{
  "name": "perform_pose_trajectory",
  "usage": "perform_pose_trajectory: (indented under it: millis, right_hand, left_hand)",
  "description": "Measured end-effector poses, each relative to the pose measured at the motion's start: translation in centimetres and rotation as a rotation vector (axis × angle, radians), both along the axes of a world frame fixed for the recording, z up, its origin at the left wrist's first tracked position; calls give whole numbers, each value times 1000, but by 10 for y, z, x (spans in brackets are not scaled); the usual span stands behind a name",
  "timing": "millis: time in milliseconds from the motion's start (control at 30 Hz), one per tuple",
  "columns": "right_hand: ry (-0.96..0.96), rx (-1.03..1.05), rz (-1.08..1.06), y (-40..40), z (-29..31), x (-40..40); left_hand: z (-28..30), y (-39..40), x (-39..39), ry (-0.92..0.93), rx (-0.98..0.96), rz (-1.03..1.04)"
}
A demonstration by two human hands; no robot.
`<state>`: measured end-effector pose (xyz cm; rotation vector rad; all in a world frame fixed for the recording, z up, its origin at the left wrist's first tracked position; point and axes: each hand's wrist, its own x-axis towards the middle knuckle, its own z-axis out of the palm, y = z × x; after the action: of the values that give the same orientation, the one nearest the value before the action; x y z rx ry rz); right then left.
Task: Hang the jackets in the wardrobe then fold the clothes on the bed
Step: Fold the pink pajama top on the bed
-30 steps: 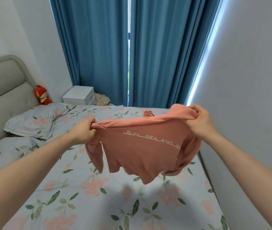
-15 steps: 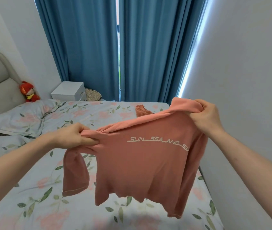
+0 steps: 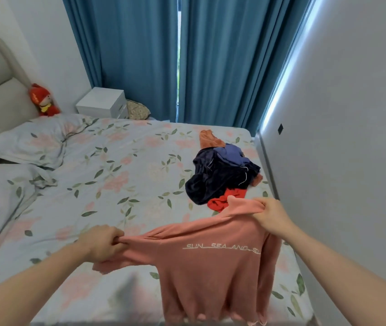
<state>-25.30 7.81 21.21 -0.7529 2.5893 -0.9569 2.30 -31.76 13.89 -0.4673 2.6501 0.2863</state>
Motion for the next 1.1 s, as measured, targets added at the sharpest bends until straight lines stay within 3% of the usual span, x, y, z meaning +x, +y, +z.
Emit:
perform_pose_trajectory:
  millis: [133, 233, 333, 600, 800, 933, 1100]
  right_hand:
    - [-48, 110, 81, -29, -50, -13]
    - [-69, 146, 104, -56, -85, -30]
    - [-86, 148, 140, -92, -122, -52]
    - [-29, 105, 165, -203, -207, -121]
    - [108, 106, 145, -274, -287, -175]
    - [64, 96, 20, -281, -360, -162]
    - [-103, 231, 130, -198, -458, -70]
  left_hand:
    - [-37, -1, 1, -55, -92, -43]
    - [-61, -15, -6, -71, -21, 90]
    - [-91, -38, -20, -91, -69, 204]
    - [-169, -119, -77, 133, -268, 280]
    - [-234, -148, -132, 235, -302, 430]
    - [-304, -128, -133, 203, -163, 669]
    - [-393, -43, -77, -66, 191, 835]
